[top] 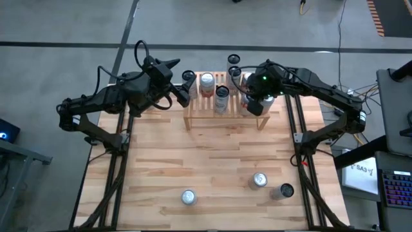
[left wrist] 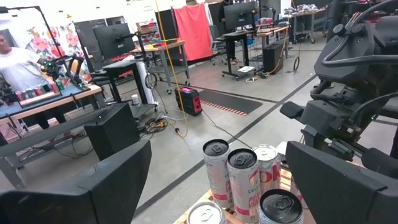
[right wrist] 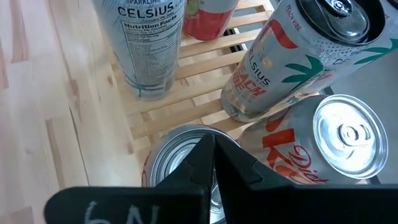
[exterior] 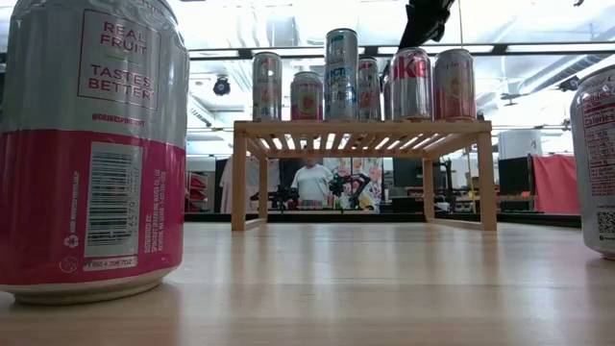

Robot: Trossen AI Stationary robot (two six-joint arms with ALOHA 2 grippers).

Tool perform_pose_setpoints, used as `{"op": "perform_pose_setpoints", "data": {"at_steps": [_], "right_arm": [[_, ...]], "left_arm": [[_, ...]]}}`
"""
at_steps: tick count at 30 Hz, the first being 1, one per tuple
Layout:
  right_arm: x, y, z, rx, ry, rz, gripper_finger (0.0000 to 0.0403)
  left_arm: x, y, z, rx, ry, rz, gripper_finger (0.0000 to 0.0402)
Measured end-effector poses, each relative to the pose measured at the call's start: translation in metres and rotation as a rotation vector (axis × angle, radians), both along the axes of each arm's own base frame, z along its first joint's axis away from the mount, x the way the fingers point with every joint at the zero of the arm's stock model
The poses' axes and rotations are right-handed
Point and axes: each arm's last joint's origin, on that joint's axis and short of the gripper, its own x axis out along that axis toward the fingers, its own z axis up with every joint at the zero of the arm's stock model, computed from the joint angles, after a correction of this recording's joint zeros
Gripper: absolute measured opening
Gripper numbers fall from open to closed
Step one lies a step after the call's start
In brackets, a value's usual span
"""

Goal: Place canned beverage on shelf
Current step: Put the top silver soda can on the shelf aligned with the other silver soda can

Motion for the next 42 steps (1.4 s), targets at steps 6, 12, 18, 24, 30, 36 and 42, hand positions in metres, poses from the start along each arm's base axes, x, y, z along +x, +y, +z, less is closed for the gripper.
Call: {"op": "perform_pose_setpoints", "data": {"at_steps": [6, 12, 18, 24, 30, 36, 42], "right_arm": [[0.000, -0.001, 0.008, -0.025, -0.036, -0.024, 0.0009], [-0.002, -0.004, 0.019, -0.100, -0.065, -0.113, 0.0009], [-0.013, -0.025, 0.021, -0.064, -0.121, -0.363, 0.0009], [-0.024, -0.044, 0.020, 0.083, -0.221, -0.554, 0.0009], [-0.026, -0.051, 0.021, 0.165, -0.284, -0.613, 0.0009], [-0.025, -0.051, 0.022, 0.170, -0.302, -0.614, 0.0009], [-0.026, -0.051, 0.021, 0.172, -0.293, -0.615, 0.0009]], "left_arm": [[0.000, 0.000, 0.000, 0.006, 0.006, 0.000, 0.0357], [0.000, 0.000, 0.000, 0.013, 0.013, -0.001, 0.0357], [0.000, 0.000, 0.000, 0.013, 0.013, -0.001, 0.0357], [0.000, 0.000, 0.000, 0.013, 0.013, -0.001, 0.0357], [0.000, 0.000, 0.000, 0.016, 0.016, -0.001, 0.0357], [0.000, 0.000, 0.000, 0.016, 0.016, -0.001, 0.0357], [0.000, 0.000, 0.000, 0.016, 0.016, -0.001, 0.0357]]}}
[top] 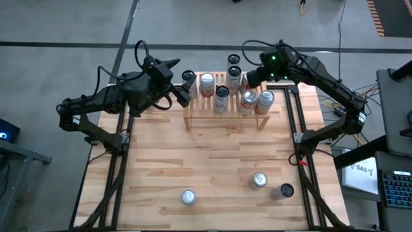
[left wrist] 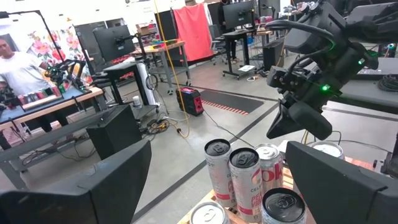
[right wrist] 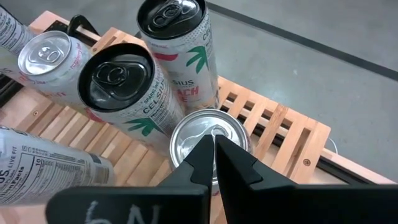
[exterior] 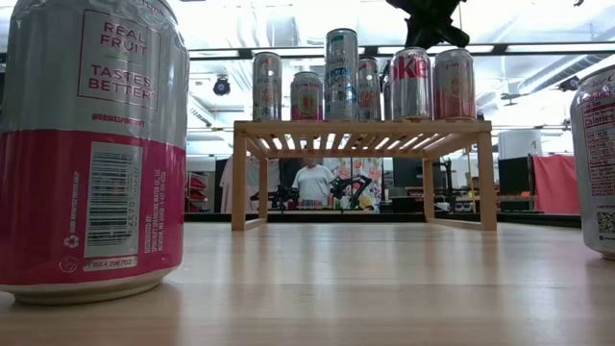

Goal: Place canned beverage on shelf
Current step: Put the top silver soda can on the shelf aligned with the other silver soda can

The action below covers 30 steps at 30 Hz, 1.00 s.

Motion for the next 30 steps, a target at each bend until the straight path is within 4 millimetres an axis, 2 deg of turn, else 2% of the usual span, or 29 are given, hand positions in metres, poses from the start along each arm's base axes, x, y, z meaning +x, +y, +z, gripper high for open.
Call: {"op": "perform_pose_setpoints", "data": {"at_steps": [7, 16, 30], "right_arm": [[0.002, -0.002, -0.001, -0.013, 0.014, 0.017, 0.0009], [0.014, -0.010, -0.011, 0.040, -0.001, -0.032, 0.0009], [0.015, -0.009, -0.012, 0.097, -0.037, -0.042, 0.0009]], "left_arm": [[0.000, 0.000, 0.000, 0.000, 0.000, 0.000, 0.0357], [0.000, 0.000, 0.000, 0.002, 0.002, 0.000, 0.0357], [0.000, 0.000, 0.000, 0.031, 0.032, -0.002, 0.0357]]}}
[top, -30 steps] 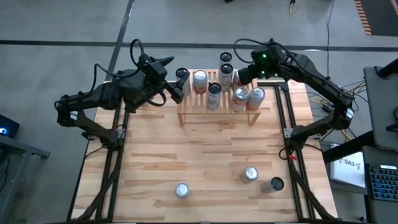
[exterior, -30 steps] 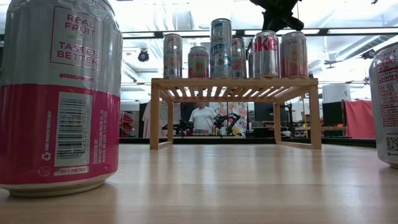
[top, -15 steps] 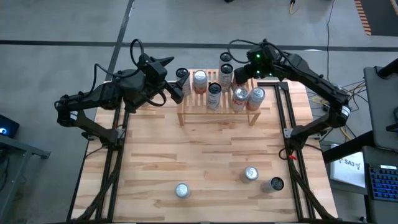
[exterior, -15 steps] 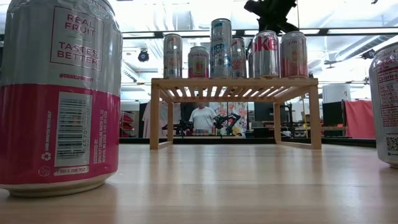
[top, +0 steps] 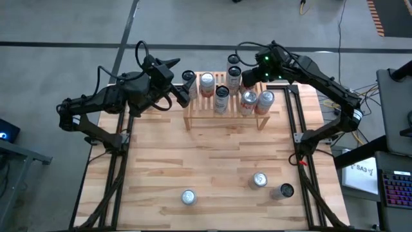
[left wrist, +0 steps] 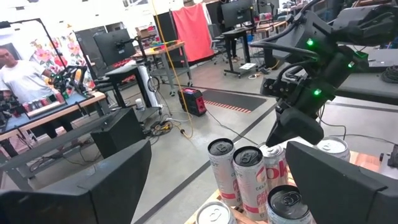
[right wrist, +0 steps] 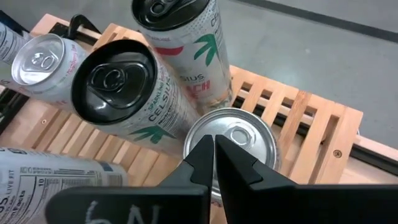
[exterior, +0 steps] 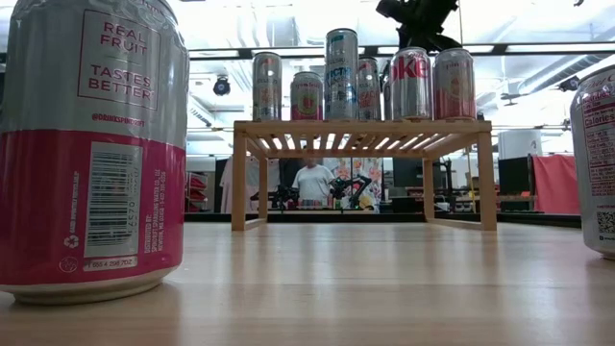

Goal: Place canned beverage on shelf
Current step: Put the top silver soda can on the shelf aligned with the other silver soda can

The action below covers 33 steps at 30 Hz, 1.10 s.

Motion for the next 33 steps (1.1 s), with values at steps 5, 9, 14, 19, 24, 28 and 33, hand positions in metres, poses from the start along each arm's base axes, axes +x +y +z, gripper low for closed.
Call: {"op": "perform_pose_setpoints", "data": {"at_steps": [5, 9, 14, 19, 24, 28, 33], "right_arm": [[-0.001, 0.001, -0.001, 0.019, 0.006, -0.004, 0.0009], [-0.005, 0.004, -0.005, 0.070, 0.048, -0.025, 0.0009], [-0.004, 0.009, -0.006, 0.078, 0.061, -0.003, 0.0009], [-0.001, 0.013, -0.006, 0.082, 0.059, 0.015, 0.0009], [0.000, 0.015, -0.006, 0.089, 0.054, 0.025, 0.0009], [0.000, 0.015, -0.004, 0.080, 0.043, 0.043, 0.0009], [-0.010, 0.015, 0.014, 0.044, 0.003, 0.022, 0.0009]], "left_arm": [[0.000, 0.000, 0.000, 0.000, 0.000, 0.000, 0.0357], [0.000, 0.000, 0.000, 0.000, 0.000, 0.000, 0.0357], [0.000, 0.000, 0.000, 0.002, 0.002, 0.000, 0.0357], [0.000, 0.000, 0.000, 0.005, 0.005, 0.000, 0.0357], [0.000, 0.000, 0.000, 0.005, 0.005, 0.000, 0.0357], [0.000, 0.000, 0.000, 0.005, 0.005, 0.000, 0.0357], [0.000, 0.000, 0.000, 0.002, 0.002, 0.001, 0.0357]]}}
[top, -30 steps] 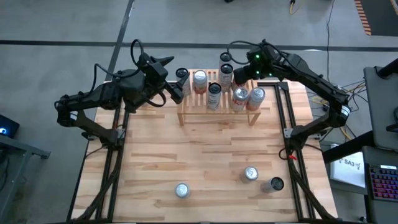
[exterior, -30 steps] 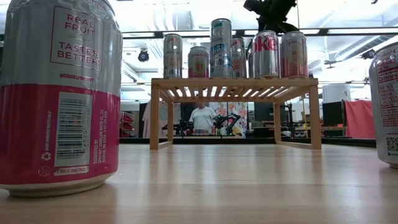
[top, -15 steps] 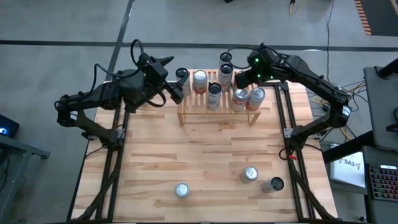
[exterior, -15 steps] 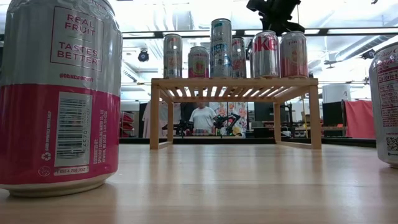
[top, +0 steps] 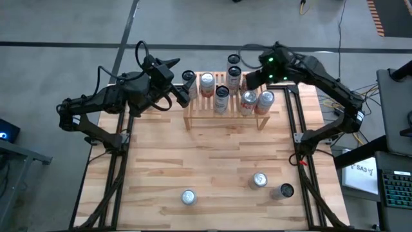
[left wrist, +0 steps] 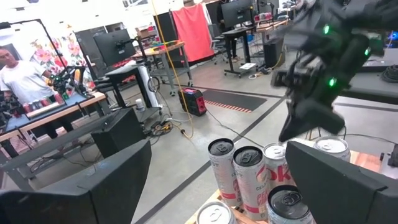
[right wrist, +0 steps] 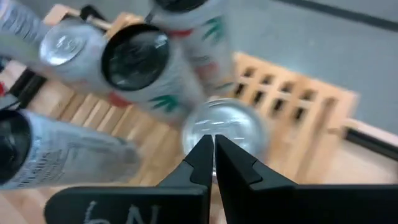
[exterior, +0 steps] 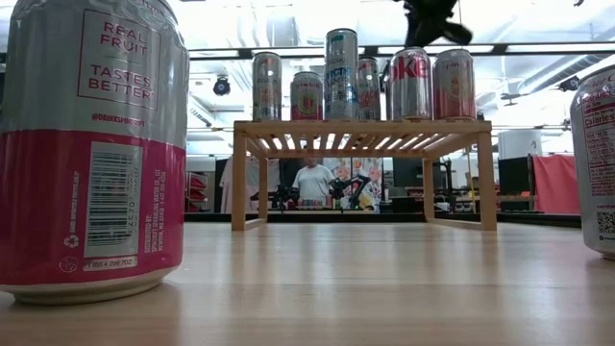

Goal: Place canned beverage on shelf
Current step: Put the top silver soda can on the shelf aligned with the other silver soda can

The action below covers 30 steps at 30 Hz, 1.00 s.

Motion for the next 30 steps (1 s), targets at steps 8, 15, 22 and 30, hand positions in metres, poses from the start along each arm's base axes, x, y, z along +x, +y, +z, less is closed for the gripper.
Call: {"op": "perform_pose_setpoints", "data": {"at_steps": [8, 15, 22, 30], "right_arm": [[-0.016, -0.014, -0.004, -0.029, 0.132, -0.103, 0.0009], [-0.010, -0.020, -0.024, 0.009, 0.178, -0.095, 0.0009], [-0.005, -0.019, -0.022, 0.003, 0.125, -0.072, 0.0009], [0.000, -0.021, -0.024, 0.024, 0.097, -0.058, 0.0009]], "left_arm": [[0.000, 0.000, 0.000, -0.007, -0.007, 0.000, 0.0357], [0.000, 0.000, 0.000, -0.007, -0.007, 0.000, 0.0357], [0.000, 0.000, 0.000, -0.007, -0.008, 0.000, 0.0357], [0.000, 0.000, 0.000, -0.008, -0.008, 0.000, 0.0357]]}}
